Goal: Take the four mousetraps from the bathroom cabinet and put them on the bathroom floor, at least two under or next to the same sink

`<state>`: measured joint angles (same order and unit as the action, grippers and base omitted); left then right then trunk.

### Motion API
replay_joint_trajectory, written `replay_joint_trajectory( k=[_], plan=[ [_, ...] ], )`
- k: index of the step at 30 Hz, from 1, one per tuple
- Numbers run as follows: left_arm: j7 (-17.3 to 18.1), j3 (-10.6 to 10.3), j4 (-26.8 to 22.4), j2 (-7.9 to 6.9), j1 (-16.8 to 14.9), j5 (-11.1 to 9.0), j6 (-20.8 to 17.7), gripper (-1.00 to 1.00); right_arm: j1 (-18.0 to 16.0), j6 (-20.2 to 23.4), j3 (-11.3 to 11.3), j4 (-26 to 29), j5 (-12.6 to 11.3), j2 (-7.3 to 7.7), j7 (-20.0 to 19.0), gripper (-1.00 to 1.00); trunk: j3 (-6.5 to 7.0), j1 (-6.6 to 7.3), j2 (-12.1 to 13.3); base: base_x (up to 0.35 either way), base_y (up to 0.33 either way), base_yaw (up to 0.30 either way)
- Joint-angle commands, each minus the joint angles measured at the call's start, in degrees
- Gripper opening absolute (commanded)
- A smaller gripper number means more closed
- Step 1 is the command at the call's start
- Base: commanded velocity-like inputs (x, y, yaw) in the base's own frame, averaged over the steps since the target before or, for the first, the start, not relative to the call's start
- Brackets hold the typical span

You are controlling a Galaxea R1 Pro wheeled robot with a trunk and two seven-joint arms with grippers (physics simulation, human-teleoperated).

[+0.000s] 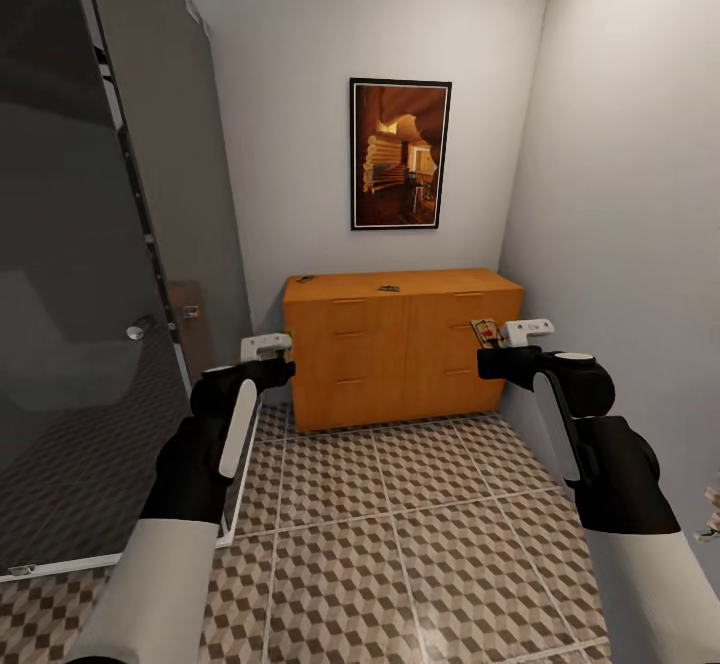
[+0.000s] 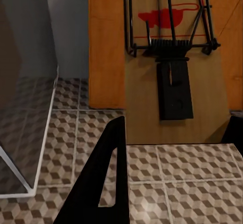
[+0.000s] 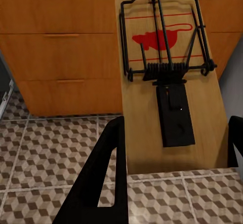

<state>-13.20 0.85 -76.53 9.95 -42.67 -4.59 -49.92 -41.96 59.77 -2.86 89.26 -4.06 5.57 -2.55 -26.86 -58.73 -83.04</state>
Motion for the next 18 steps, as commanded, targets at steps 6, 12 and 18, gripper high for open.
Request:
replay_joint_trajectory(
  k=[6, 12, 18],
  plan=[
    [3.7, 0.0, 2.8, 0.04, 0.2, -0.2, 3.4, -1.00, 0.4, 0.2, 0.0, -1.7, -0.7, 0.03, 0.2, -1.00, -0.04, 0.00, 0.0, 0.000, 0.000, -0.011],
    [6.6, 0.0, 3.9, 0.04, 0.5, -0.4, 3.2, -1.00, 1.2, 0.2, 0.0, -1.8, -0.6, 0.05, 0.2, -1.00, 0.16, 0.00, 0.0, 0.000, 0.000, -0.190],
    [7.2, 0.0, 5.7, 0.04, 0.5, -0.3, 3.2, -1.00, 1.3, 0.2, 0.4, -1.8, -0.5, 0.05, 0.2, -1.00, 0.24, 0.00, 0.0, 0.000, 0.000, -0.227]
  ],
)
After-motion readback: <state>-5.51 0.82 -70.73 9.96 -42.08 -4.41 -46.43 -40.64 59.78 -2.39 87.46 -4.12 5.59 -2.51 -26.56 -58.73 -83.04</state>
